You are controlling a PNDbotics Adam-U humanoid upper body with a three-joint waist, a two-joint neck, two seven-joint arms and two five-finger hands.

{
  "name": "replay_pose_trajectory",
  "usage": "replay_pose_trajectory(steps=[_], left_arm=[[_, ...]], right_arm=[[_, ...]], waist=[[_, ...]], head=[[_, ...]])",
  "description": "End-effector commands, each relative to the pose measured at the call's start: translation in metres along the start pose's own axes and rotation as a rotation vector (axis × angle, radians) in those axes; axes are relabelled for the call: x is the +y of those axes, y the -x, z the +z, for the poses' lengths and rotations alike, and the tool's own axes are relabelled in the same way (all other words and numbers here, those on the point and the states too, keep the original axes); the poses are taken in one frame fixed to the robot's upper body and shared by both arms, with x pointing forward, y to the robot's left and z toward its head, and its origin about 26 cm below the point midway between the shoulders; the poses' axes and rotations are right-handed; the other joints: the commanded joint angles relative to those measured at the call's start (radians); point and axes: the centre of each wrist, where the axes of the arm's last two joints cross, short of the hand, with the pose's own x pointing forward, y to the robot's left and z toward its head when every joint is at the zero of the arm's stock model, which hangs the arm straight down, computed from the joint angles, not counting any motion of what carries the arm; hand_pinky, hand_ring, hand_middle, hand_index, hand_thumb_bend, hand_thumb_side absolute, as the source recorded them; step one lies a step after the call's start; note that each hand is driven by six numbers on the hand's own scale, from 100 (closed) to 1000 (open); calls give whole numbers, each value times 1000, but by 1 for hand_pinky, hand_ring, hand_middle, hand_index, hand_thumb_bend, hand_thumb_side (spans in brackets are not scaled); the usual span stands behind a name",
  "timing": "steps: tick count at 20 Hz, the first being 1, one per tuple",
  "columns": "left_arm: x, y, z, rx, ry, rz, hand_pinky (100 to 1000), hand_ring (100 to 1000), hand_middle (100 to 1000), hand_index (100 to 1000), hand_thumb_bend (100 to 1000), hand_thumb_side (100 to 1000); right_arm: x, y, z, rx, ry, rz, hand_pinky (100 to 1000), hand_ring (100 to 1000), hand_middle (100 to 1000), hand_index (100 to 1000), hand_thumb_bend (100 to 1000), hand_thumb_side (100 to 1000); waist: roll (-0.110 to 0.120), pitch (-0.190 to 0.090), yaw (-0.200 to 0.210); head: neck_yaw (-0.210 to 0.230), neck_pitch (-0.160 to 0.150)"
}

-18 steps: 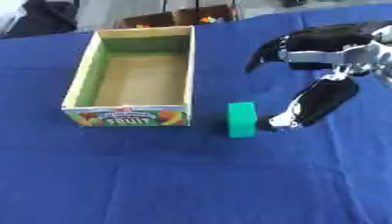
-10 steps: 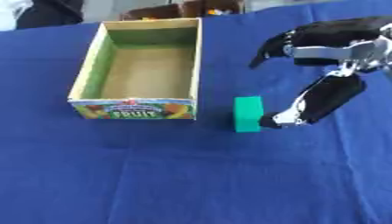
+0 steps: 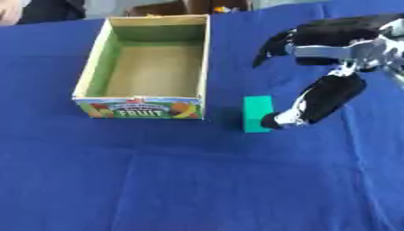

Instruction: Pick up objects on the table and place them in the box.

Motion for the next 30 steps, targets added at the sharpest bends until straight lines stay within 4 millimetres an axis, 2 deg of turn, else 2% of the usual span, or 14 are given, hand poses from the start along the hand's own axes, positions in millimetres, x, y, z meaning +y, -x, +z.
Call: replay_pose_trajectory(steps=[1, 11, 21, 30], left_arm=[[0, -6, -6, -33, 13, 6, 850, 987, 976, 1000, 109, 1000], [-2, -6, -7, -33, 13, 14, 850, 987, 976, 1000, 100, 1000], [-3, -6, -7, -29, 11, 20, 851, 987, 976, 1000, 100, 1000], [-3, -7, -7, -28, 8, 25, 852, 987, 976, 1000, 100, 1000]], right_arm=[[-6, -4, 4, 31, 21, 16, 870, 963, 914, 974, 502, 568], [3, 7, -20, 89, -25, -46, 868, 956, 899, 968, 499, 568], [17, 32, -44, 124, -94, -107, 872, 957, 896, 965, 506, 541], [28, 40, -52, 116, -137, -132, 867, 947, 871, 948, 532, 518]], waist=[[-5, -26, 4], [-2, -18, 12], [5, -11, 16], [6, -9, 17]], head=[[-19, -22], [-47, -49], [-49, -62], [-46, -68]])
